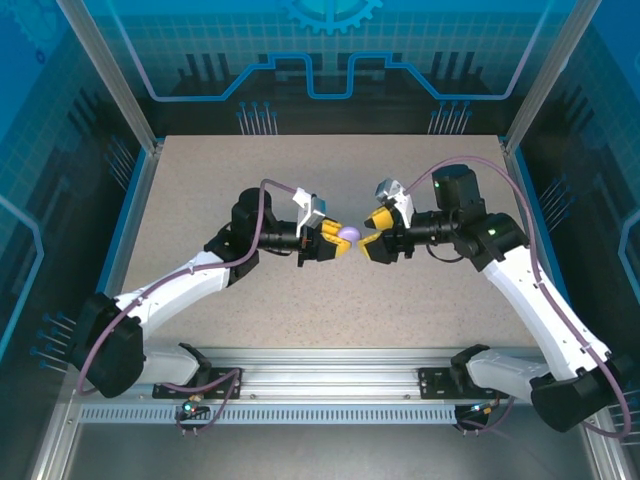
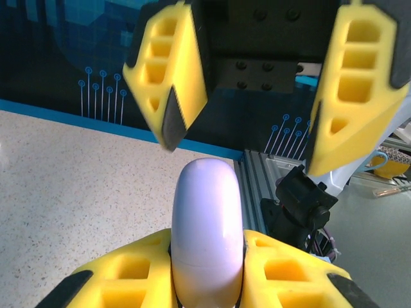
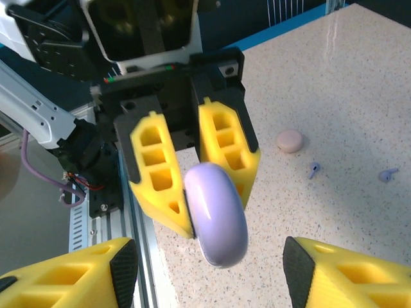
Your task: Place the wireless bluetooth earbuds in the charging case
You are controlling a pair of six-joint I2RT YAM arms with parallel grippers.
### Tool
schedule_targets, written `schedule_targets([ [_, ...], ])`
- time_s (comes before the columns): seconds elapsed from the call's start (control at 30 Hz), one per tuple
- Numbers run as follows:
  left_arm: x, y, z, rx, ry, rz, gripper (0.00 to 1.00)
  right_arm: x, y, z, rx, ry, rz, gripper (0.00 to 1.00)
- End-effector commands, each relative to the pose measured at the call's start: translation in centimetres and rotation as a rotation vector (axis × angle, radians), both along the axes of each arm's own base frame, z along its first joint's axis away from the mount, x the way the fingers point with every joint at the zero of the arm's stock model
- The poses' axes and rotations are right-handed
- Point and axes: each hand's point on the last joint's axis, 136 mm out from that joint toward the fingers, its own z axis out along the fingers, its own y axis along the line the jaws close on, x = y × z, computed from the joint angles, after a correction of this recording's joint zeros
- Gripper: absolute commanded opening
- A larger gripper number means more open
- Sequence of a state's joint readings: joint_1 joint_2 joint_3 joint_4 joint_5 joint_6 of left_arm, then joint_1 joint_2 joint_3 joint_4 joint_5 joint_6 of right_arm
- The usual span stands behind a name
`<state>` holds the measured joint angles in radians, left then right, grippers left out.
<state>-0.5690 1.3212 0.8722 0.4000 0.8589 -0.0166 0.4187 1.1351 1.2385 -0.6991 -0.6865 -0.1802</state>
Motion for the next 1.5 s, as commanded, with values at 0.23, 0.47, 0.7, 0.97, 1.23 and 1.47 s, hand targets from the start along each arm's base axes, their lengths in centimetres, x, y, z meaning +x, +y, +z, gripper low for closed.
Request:
schedule_targets([
  [0.23,-1.7,0.2,1.6,-0.024,-0.081,-0.064,0.12,0.4,0.9,0.1,-0.025,0.01,0.044,0.64],
  [0.47,-2.0,0.1,1.8,-0.027,-0.086,-0.079,0.12,0.8,1.2,0.0,-0.03,0.02,0.048,0.64],
  [0.7,-2.4,0.0,1.5,-0.013,-0.085,-0.089,0.13,2.0,1.0,0.0,-0.051,0.007,-0.01,0.64],
  [0.97,-2.7,0.0,1.4,-0.006,-0.085,-0.102,0.11,3.5,0.3,0.2,-0.06,-0.005,-0.099,0.63],
  [1.23,-2.9,0.0,1.3,-0.003,-0.086,-0.1,0.11,4.3,-0.8,0.9,-0.051,-0.023,-0.172,0.63],
  [1.47,-3.0,0.1,1.4,-0.003,-0.092,-0.099,0.12,4.9,-1.4,0.8,-0.052,-0.015,-0.213,0.63],
])
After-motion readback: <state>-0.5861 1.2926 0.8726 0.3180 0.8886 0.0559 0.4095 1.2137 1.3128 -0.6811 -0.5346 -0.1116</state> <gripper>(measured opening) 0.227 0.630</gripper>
